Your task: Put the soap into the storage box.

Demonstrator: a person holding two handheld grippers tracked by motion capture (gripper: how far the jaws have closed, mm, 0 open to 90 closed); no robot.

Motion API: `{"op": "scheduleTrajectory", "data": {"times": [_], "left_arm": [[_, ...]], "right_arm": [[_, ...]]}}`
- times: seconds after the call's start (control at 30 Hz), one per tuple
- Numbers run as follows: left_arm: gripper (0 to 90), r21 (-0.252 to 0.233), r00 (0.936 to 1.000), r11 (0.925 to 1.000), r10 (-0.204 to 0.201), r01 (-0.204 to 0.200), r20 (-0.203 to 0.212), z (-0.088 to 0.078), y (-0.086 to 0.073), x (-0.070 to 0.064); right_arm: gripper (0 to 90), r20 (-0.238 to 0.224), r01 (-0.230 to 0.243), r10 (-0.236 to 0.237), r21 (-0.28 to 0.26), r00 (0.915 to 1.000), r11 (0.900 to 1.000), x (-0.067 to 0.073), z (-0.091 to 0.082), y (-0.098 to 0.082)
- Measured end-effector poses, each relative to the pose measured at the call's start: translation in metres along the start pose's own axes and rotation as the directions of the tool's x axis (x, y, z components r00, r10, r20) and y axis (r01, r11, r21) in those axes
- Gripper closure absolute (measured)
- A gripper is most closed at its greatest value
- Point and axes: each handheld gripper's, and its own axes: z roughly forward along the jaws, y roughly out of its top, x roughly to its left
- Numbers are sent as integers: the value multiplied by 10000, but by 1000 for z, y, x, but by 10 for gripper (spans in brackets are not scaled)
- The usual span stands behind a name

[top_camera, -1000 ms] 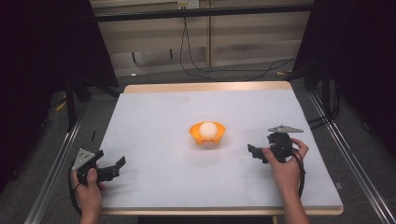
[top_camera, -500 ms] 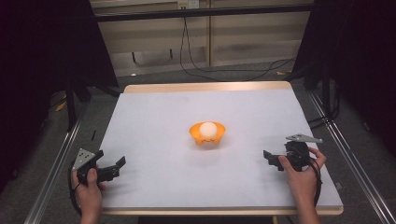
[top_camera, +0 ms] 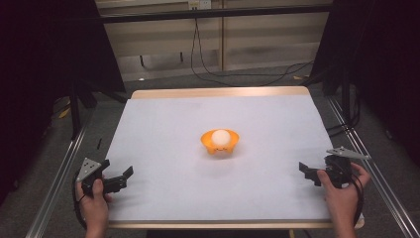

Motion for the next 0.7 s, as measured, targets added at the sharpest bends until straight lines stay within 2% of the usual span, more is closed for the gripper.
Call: {"op": "scheduleTrajectory", "data": {"times": [0.23,0.43,0.6,0.7], "left_arm": [[11,0,10000,10000,-8,8,-35,0,0,0],[11,-19,10000,10000,-4,4,-6,0,0,-1],[12,-23,10000,10000,-7,7,-6,0,0,-1],[12,-7,10000,10000,2,-2,-39,0,0,-1]], "right_arm": [[0,393,-453,461,-213,9982,9987,-25,-17,-6],[0,594,-655,673,-317,9960,9973,-41,-28,-13],[0,534,-687,710,-438,9960,9967,-49,-35,-18],[0,123,-553,563,-717,9983,9959,-49,-36,-23]]}}
